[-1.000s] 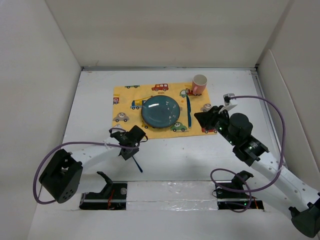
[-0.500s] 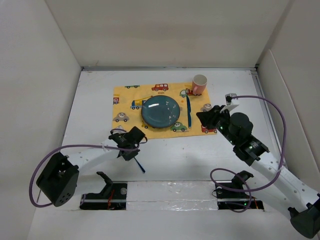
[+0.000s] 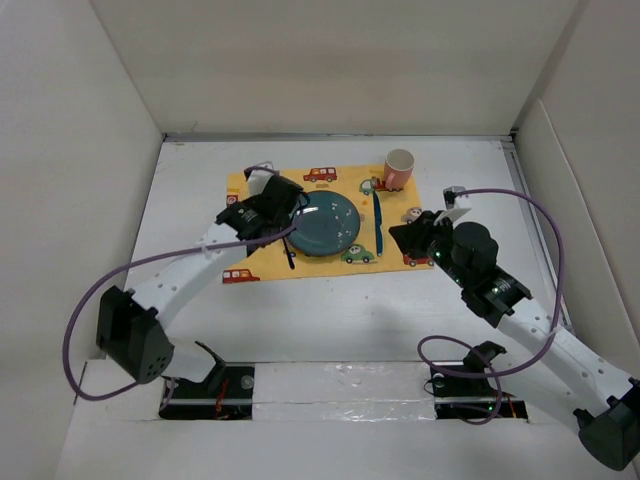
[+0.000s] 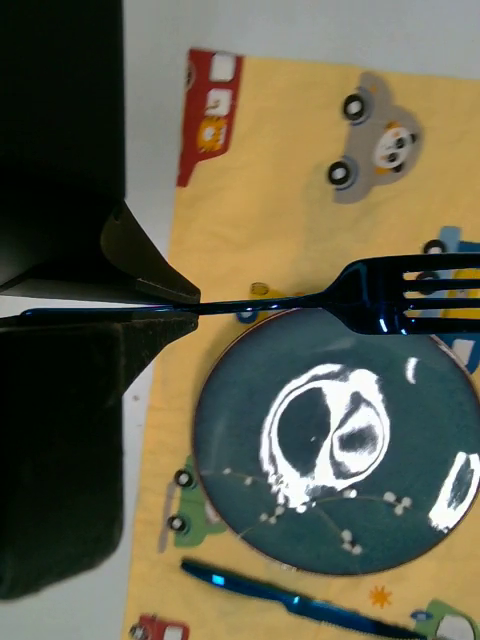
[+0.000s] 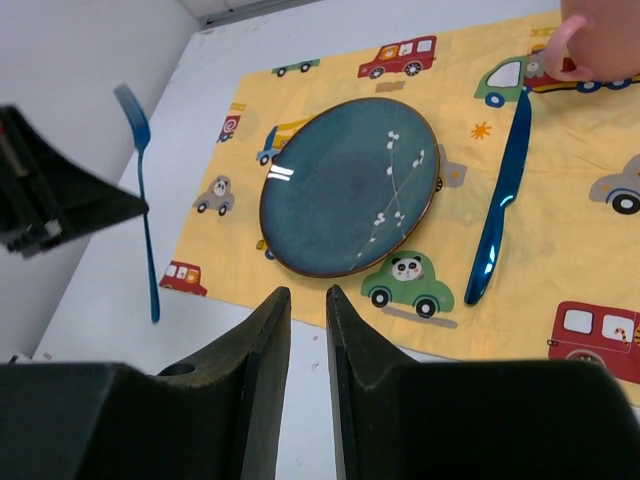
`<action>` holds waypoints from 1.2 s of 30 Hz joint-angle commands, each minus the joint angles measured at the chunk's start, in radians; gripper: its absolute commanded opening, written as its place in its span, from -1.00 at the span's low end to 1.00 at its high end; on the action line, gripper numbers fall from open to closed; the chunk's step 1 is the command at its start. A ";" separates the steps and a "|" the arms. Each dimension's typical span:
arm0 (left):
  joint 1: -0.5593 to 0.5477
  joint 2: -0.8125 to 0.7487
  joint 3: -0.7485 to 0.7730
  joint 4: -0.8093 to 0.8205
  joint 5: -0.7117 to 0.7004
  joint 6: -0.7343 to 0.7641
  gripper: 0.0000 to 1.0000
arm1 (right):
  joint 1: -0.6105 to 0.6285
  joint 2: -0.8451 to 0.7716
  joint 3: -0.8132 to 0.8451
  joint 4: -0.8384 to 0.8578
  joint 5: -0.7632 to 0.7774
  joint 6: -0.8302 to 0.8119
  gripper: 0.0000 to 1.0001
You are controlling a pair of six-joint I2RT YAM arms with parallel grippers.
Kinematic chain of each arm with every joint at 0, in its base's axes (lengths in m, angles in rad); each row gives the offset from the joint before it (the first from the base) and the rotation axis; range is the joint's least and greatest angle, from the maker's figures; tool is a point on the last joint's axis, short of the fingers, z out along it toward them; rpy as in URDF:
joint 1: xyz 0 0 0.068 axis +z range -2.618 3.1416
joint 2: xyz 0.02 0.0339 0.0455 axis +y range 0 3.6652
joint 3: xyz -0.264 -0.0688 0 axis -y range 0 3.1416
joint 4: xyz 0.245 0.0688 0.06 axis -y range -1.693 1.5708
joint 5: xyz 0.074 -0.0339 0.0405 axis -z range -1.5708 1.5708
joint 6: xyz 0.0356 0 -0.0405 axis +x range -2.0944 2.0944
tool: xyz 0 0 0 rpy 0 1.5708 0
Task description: Set the dinner table for one person
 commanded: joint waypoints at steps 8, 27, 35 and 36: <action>0.061 0.310 0.162 0.056 -0.127 0.505 -1.00 | -0.017 -0.028 -0.005 0.059 -0.009 0.004 -0.46; 0.216 0.614 0.290 0.180 -0.041 0.571 -1.00 | -0.017 0.004 -0.005 0.068 -0.043 -0.015 -0.46; 0.226 0.690 0.314 0.163 -0.079 0.580 -1.00 | -0.017 0.018 0.004 0.056 -0.038 -0.022 -0.46; 0.226 0.694 0.316 0.161 -0.079 0.580 -1.00 | -0.017 0.019 0.001 0.056 -0.035 -0.022 -0.46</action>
